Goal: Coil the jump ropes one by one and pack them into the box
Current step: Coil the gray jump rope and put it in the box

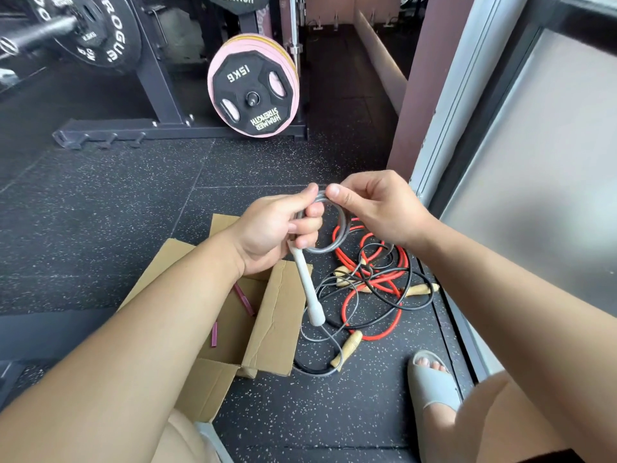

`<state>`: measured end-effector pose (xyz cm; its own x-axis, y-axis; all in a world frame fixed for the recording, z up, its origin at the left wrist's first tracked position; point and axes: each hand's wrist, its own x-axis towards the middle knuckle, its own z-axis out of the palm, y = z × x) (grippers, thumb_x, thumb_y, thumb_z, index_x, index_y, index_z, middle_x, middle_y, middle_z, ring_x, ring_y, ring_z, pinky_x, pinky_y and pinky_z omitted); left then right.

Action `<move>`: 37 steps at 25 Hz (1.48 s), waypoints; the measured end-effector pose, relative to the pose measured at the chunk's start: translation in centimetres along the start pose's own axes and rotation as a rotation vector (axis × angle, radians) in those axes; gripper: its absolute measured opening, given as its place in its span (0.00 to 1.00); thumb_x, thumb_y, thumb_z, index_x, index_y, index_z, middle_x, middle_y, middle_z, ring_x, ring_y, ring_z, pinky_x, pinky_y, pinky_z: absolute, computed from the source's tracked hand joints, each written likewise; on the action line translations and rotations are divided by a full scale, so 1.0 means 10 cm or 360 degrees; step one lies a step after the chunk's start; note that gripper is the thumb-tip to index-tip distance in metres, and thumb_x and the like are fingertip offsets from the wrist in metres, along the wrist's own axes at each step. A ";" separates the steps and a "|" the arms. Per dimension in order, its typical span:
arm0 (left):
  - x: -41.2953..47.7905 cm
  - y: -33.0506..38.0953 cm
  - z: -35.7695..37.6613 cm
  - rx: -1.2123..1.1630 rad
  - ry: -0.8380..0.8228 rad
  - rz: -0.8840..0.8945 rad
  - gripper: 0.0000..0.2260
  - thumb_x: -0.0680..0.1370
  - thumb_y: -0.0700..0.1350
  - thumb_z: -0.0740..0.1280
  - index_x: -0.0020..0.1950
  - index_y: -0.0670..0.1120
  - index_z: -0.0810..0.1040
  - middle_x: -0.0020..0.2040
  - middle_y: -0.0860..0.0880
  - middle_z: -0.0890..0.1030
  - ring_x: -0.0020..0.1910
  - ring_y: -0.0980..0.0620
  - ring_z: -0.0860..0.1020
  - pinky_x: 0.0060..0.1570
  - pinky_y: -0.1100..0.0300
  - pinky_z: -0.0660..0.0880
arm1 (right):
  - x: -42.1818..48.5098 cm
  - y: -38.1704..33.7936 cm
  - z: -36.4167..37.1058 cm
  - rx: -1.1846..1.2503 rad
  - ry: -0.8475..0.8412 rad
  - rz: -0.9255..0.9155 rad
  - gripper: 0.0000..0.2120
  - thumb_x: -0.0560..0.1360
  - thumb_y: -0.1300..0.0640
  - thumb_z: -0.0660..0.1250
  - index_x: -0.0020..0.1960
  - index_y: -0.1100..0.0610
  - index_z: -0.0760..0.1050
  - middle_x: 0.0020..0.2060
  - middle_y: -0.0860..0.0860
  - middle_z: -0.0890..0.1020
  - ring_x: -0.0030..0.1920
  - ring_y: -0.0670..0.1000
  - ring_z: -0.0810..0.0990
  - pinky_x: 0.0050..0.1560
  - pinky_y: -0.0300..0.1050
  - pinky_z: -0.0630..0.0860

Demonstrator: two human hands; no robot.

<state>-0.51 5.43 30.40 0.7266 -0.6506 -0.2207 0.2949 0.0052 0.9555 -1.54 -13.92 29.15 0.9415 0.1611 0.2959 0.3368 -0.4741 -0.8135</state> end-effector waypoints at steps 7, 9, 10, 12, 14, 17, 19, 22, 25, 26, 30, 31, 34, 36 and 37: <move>-0.07 0.08 -0.04 -0.0529 -0.0307 0.0008 0.11 0.80 0.49 0.51 0.40 0.49 0.65 0.23 0.57 0.55 0.22 0.56 0.54 0.41 0.58 0.71 | -0.02 0.26 0.10 0.0304 -0.0039 -0.0002 0.14 0.83 0.52 0.60 0.46 0.63 0.72 0.33 0.55 0.73 0.33 0.52 0.71 0.35 0.49 0.71; -0.06 0.09 -0.07 -0.0618 -0.0285 0.0074 0.10 0.79 0.48 0.50 0.40 0.49 0.65 0.24 0.56 0.54 0.23 0.55 0.53 0.43 0.57 0.70 | -0.05 0.33 0.16 0.0202 -0.0073 0.0033 0.12 0.84 0.52 0.58 0.45 0.52 0.74 0.33 0.53 0.73 0.32 0.50 0.72 0.35 0.48 0.72; -0.06 0.09 -0.08 -0.0662 -0.0270 0.0115 0.10 0.79 0.48 0.50 0.40 0.49 0.65 0.24 0.56 0.54 0.23 0.55 0.54 0.43 0.57 0.69 | -0.06 0.36 0.18 0.0175 -0.0089 0.0070 0.14 0.85 0.53 0.56 0.43 0.46 0.74 0.33 0.53 0.72 0.32 0.49 0.72 0.35 0.44 0.72; -0.05 0.11 -0.10 -0.0756 -0.0226 0.0213 0.10 0.80 0.47 0.51 0.40 0.49 0.66 0.24 0.55 0.57 0.24 0.56 0.57 0.45 0.57 0.69 | -0.10 0.40 0.22 0.0146 -0.0115 0.0171 0.15 0.86 0.55 0.55 0.44 0.44 0.74 0.33 0.54 0.72 0.32 0.46 0.72 0.36 0.37 0.71; -0.03 0.12 -0.10 -0.0797 -0.0124 0.0335 0.11 0.81 0.47 0.49 0.42 0.48 0.66 0.25 0.55 0.61 0.25 0.56 0.61 0.45 0.57 0.68 | -0.12 0.46 0.30 -0.0080 -0.0254 0.0306 0.13 0.86 0.53 0.54 0.48 0.49 0.76 0.34 0.51 0.73 0.33 0.45 0.72 0.37 0.40 0.71; 0.05 0.08 -0.09 -0.0658 0.0166 0.0511 0.11 0.83 0.45 0.50 0.44 0.46 0.68 0.28 0.53 0.68 0.29 0.53 0.70 0.44 0.55 0.68 | -0.15 0.51 0.48 -0.0650 -0.0574 0.0407 0.10 0.85 0.55 0.54 0.55 0.57 0.73 0.42 0.55 0.79 0.45 0.56 0.79 0.46 0.49 0.72; 0.09 0.03 -0.08 -0.0447 0.0416 0.0613 0.11 0.85 0.43 0.53 0.46 0.45 0.70 0.32 0.50 0.78 0.35 0.47 0.79 0.46 0.55 0.75 | -0.19 0.43 0.57 -0.0933 -0.0671 0.0323 0.14 0.80 0.63 0.56 0.64 0.61 0.68 0.51 0.59 0.78 0.56 0.62 0.78 0.51 0.51 0.72; 0.12 -0.02 -0.05 0.0043 0.0674 0.0679 0.10 0.86 0.43 0.52 0.49 0.44 0.69 0.40 0.48 0.85 0.45 0.46 0.85 0.52 0.60 0.77 | -0.23 0.15 0.65 -0.1219 -0.0747 0.0078 0.30 0.75 0.66 0.57 0.77 0.64 0.57 0.61 0.60 0.75 0.60 0.63 0.78 0.57 0.56 0.76; 0.13 -0.07 -0.07 0.0912 0.0872 0.0606 0.10 0.86 0.46 0.51 0.52 0.43 0.68 0.43 0.52 0.85 0.45 0.56 0.83 0.48 0.66 0.72 | -0.16 -0.14 0.58 -0.1240 -0.0504 -0.0260 0.07 0.79 0.59 0.57 0.56 0.54 0.71 0.46 0.55 0.78 0.48 0.62 0.81 0.45 0.56 0.78; 0.13 -0.08 -0.11 0.1240 0.0918 0.0576 0.11 0.86 0.47 0.53 0.52 0.43 0.70 0.42 0.53 0.84 0.45 0.55 0.82 0.48 0.61 0.72 | -0.12 -0.20 0.53 -0.1202 -0.0404 -0.0323 0.06 0.81 0.54 0.58 0.52 0.53 0.72 0.44 0.54 0.79 0.46 0.61 0.81 0.43 0.55 0.78; 0.10 -0.07 -0.27 0.1611 0.0590 0.0378 0.14 0.83 0.53 0.55 0.41 0.50 0.71 0.30 0.52 0.77 0.33 0.48 0.77 0.42 0.48 0.74 | -0.05 -0.21 0.20 -0.0695 -0.0032 -0.0348 0.13 0.75 0.43 0.71 0.45 0.53 0.73 0.35 0.46 0.78 0.35 0.51 0.75 0.38 0.48 0.76; 0.08 -0.07 -0.26 0.1433 0.0473 0.0339 0.16 0.83 0.54 0.55 0.39 0.49 0.71 0.26 0.52 0.74 0.28 0.48 0.74 0.37 0.49 0.73 | -0.05 -0.18 0.13 -0.0547 0.0002 -0.0312 0.16 0.74 0.44 0.74 0.44 0.54 0.72 0.33 0.46 0.76 0.33 0.49 0.73 0.36 0.44 0.73; 0.05 -0.06 -0.16 0.0840 0.0215 0.0218 0.20 0.85 0.53 0.54 0.40 0.43 0.72 0.22 0.51 0.64 0.21 0.51 0.62 0.31 0.55 0.67 | -0.02 -0.01 0.02 -0.0248 -0.0061 -0.0255 0.13 0.74 0.48 0.75 0.50 0.55 0.78 0.36 0.47 0.78 0.34 0.43 0.72 0.38 0.34 0.67; 0.02 -0.02 -0.12 0.0554 0.0144 0.0173 0.21 0.84 0.56 0.54 0.40 0.43 0.71 0.21 0.52 0.63 0.19 0.53 0.59 0.34 0.57 0.71 | 0.00 0.12 0.03 -0.0051 -0.0115 -0.0149 0.12 0.78 0.49 0.70 0.55 0.56 0.81 0.40 0.47 0.79 0.39 0.39 0.75 0.43 0.33 0.69; 0.00 0.00 -0.09 0.0420 0.0141 0.0159 0.21 0.82 0.58 0.54 0.39 0.44 0.70 0.21 0.52 0.63 0.18 0.54 0.60 0.35 0.58 0.72 | -0.01 0.16 0.06 0.0097 -0.0161 -0.0045 0.13 0.80 0.49 0.67 0.54 0.59 0.81 0.39 0.46 0.79 0.38 0.39 0.75 0.43 0.35 0.71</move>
<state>0.03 6.15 30.20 0.7986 -0.5881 -0.1282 0.0559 -0.1395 0.9886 -1.13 -14.15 27.50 0.9268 0.2618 0.2693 0.3600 -0.4149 -0.8356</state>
